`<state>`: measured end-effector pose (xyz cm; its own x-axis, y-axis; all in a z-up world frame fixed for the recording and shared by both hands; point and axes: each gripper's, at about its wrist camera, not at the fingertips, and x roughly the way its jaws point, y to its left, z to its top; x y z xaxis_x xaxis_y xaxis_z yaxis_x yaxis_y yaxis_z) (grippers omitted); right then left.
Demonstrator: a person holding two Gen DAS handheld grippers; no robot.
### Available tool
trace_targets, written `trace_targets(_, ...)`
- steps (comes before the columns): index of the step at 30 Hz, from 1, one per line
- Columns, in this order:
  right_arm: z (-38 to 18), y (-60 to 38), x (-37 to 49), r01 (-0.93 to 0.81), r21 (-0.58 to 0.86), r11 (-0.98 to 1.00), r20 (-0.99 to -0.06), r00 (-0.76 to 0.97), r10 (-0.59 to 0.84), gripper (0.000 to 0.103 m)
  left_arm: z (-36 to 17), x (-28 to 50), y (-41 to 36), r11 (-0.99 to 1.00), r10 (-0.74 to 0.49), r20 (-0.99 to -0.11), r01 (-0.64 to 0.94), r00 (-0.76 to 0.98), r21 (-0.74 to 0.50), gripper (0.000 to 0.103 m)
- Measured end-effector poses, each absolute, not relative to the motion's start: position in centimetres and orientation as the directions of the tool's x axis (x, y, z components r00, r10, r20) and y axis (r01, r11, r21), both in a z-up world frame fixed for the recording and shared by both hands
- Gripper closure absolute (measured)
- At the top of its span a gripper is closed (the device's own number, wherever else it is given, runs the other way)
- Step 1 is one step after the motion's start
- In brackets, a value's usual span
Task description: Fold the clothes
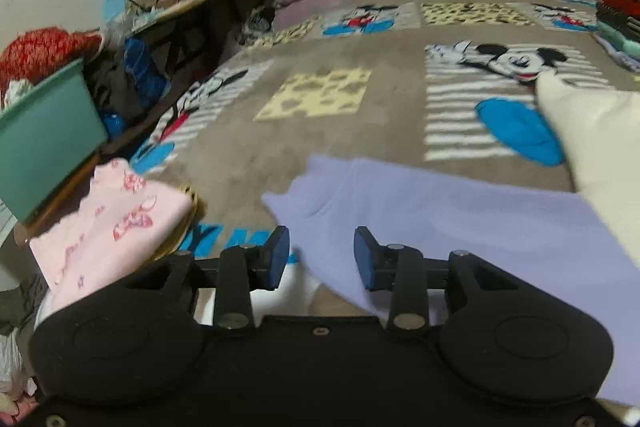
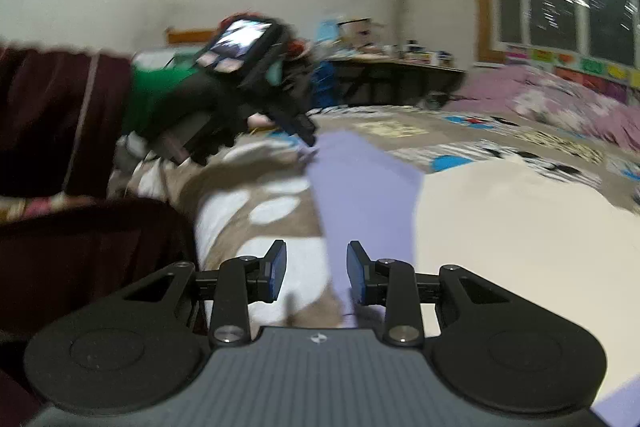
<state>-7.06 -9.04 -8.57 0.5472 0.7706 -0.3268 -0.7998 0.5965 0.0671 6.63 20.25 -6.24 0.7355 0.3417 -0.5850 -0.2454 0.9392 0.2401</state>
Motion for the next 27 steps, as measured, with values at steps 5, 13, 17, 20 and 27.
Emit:
trace_targets(5, -7.7, -14.1, -5.7, -0.662, 0.256, 0.705, -0.287, 0.644, 0.709, 0.069, -4.3, 5.9, 17.3, 0.966, 0.259, -0.565, -0.208, 0.783, 0.155, 0.058)
trace_targets(13, -9.4, -24.4, -3.3, -0.296, 0.439, 0.848, -0.309, 0.836, 0.452, 0.067, -3.3, 4.6, 8.3, 0.995, 0.064, -0.542, -0.015, 0.838, 0.095, 0.054)
trace_targets(17, -11.4, -28.7, -1.6, -0.141, 0.456, 0.879, -0.385, 0.859, 0.337, 0.066, -3.7, 3.9, 3.3, 0.989, -0.028, -0.547, 0.103, 0.837, 0.107, 0.054)
trace_targets(20, -12.7, -32.8, -0.6, -0.020, 0.554, 0.833, -0.390, 0.877, 0.280, 0.067, -4.2, 3.3, 0.5, 0.980, -0.086, -0.555, 0.172, 0.828, 0.103, 0.054)
trace_targets(27, -14.5, -42.5, 1.4, 0.189, 0.674, 0.714, -0.371, 0.923, 0.105, 0.067, -5.5, 1.8, -3.6, 0.951, -0.146, -0.581, 0.276, 0.801, 0.141, 0.054)
